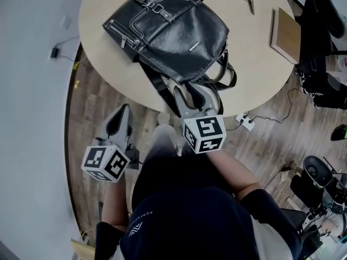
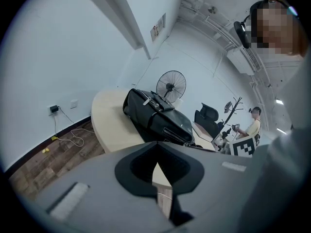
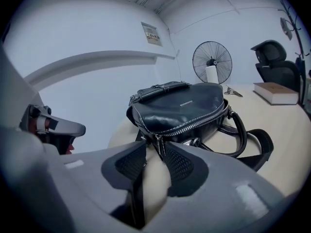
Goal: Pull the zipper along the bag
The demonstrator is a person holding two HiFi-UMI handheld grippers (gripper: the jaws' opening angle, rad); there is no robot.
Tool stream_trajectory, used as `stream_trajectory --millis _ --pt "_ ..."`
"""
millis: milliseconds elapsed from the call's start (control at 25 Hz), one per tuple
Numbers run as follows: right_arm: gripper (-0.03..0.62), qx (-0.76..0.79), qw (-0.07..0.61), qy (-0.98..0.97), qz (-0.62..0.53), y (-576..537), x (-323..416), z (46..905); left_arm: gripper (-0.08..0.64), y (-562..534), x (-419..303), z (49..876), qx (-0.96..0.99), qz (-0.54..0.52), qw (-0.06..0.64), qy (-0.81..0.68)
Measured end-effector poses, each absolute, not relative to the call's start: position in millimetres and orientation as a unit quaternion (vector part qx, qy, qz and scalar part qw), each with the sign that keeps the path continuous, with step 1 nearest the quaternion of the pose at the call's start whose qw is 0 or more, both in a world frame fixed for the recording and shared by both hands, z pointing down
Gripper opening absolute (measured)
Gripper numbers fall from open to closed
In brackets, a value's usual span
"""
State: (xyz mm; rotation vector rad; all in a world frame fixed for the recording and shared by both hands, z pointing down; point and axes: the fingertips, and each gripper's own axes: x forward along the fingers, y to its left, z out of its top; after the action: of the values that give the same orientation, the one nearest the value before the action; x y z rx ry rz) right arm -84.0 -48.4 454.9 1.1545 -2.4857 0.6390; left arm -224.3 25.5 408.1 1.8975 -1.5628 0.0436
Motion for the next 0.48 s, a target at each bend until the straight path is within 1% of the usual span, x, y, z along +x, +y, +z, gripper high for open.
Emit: stream_trajectory --millis 320,480 --pt "0.147 0.482 0.149 -0.836 0.215 -59.1 -86.1 453.6 0.015 19.5 -237.8 413.9 0.746 0.030 0.341 -0.571" --pt "0.146 0.508 0.141 -0.823 0.213 -62.0 -86.5 455.9 0.015 19.8 -246.4 416.8 0.751 0.034 0.340 -0.566"
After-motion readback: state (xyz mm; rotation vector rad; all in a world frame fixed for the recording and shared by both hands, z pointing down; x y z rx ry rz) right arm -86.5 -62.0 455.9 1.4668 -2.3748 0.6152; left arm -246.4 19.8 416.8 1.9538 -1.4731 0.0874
